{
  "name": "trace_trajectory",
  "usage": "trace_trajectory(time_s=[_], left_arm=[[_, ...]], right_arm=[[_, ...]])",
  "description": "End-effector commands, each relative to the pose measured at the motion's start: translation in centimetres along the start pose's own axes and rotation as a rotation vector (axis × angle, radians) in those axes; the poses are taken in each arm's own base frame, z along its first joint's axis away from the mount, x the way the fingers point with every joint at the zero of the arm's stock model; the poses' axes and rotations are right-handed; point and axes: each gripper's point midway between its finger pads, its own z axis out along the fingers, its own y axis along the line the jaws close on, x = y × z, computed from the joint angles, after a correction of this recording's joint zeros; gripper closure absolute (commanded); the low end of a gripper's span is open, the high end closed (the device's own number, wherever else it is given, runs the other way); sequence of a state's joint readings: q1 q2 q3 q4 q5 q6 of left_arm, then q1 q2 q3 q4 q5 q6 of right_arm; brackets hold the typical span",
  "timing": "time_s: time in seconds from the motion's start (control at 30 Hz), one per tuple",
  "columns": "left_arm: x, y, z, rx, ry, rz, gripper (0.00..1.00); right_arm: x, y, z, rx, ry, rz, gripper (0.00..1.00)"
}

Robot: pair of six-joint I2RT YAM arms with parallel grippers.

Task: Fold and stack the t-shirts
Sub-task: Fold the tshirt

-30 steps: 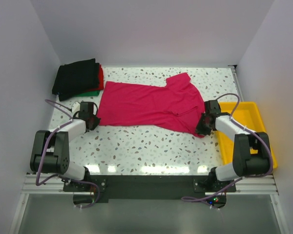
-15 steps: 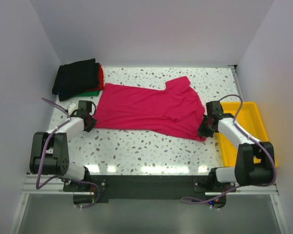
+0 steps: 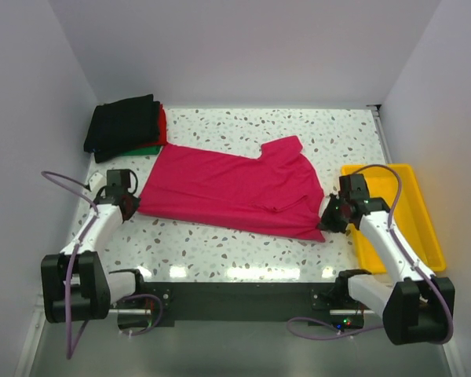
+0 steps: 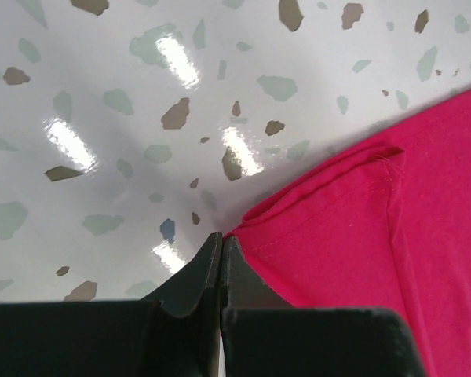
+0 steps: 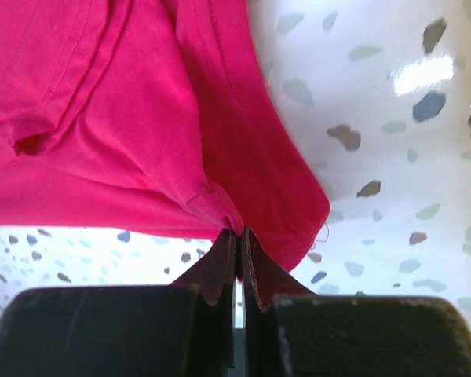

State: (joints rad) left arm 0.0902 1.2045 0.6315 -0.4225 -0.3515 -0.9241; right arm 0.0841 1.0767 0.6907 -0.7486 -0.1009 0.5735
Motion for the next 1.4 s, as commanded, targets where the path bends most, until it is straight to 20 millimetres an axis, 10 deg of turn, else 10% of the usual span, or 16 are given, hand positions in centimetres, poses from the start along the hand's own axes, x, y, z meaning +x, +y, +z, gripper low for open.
trace_trajectory(time_s=[0.0, 0.23, 0.37, 0.57, 0.97, 1.37], left_arm=[[-0.2, 2.0, -0.2, -0.046, -0.033, 0.012, 1.0], [0.9, 3.3, -0.4, -0.046, -0.017, 0.006, 1.0], [1.6, 3.8, -0.4, -0.042, -0.007, 0.007, 0.98], [2.5, 4.0, -0.8, -0.005, 0.02, 0.008, 0.56], [-2.1, -3.8, -5.9, 0.292, -0.036, 0.032, 0.5], [0.7, -10.7, -7.1, 0.471, 0.067, 0.194, 0.5]], right_arm=[[3.0, 0.0, -1.2, -0.052, 0.083, 0.017, 1.0], [6.4, -0.6, -2.7, -0.094, 0.143, 0.026, 0.98], [8.1, -1.8, -3.3, -0.065, 0.173, 0.019, 0.79], [8.1, -2.3, -4.3, -0.074, 0.122, -0.017, 0.47], [-0.5, 4.2, -5.7, -0.235, -0.176, -0.021, 0.48], [1.7, 13.3, 1.7, -0.177, -0.177, -0.267, 0.65]])
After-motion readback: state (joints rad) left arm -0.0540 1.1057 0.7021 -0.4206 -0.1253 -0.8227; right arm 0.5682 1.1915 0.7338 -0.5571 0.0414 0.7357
